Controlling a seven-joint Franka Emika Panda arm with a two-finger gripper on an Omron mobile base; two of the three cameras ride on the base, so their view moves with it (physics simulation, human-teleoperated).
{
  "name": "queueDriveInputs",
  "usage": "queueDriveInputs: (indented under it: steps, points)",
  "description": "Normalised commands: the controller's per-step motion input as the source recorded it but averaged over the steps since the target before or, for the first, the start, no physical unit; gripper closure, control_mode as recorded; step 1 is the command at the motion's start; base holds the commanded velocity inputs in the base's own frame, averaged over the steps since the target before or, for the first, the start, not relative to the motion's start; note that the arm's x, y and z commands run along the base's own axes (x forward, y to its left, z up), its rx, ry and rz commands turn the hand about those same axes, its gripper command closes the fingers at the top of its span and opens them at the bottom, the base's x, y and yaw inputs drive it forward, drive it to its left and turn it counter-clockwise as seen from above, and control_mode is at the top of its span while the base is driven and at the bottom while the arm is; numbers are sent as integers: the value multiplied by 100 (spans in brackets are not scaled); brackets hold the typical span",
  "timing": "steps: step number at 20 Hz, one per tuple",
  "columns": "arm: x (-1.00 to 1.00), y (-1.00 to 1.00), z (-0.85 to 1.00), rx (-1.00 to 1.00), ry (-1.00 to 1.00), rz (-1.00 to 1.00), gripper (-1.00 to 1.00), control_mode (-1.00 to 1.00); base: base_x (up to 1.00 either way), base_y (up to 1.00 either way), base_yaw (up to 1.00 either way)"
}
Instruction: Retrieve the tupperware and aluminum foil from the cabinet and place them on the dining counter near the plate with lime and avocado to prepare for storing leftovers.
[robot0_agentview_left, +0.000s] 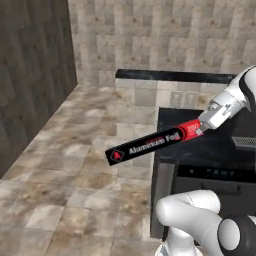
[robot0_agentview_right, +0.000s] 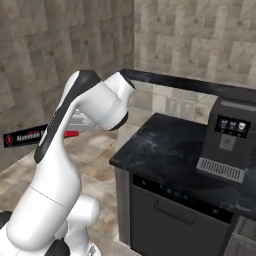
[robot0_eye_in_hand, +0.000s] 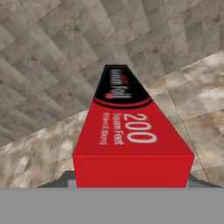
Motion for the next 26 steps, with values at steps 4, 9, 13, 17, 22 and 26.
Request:
queueDriveInputs:
  steps: [4, 9, 13, 17, 22, 26]
  points:
    - [0, 0, 0, 0, 0, 0, 100, 100, 56, 100, -36]
    - [0, 0, 0, 0, 0, 0, 100, 100, 69, 100, -40]
    - [0, 0, 0, 0, 0, 0, 100, 100, 76, 100, -43]
    - [0, 0, 0, 0, 0, 0, 100, 100, 78, 100, -45]
    - [0, 0, 0, 0, 0, 0, 100, 100, 77, 100, -45]
    - [0, 0, 0, 0, 0, 0, 100, 100, 77, 100, -47]
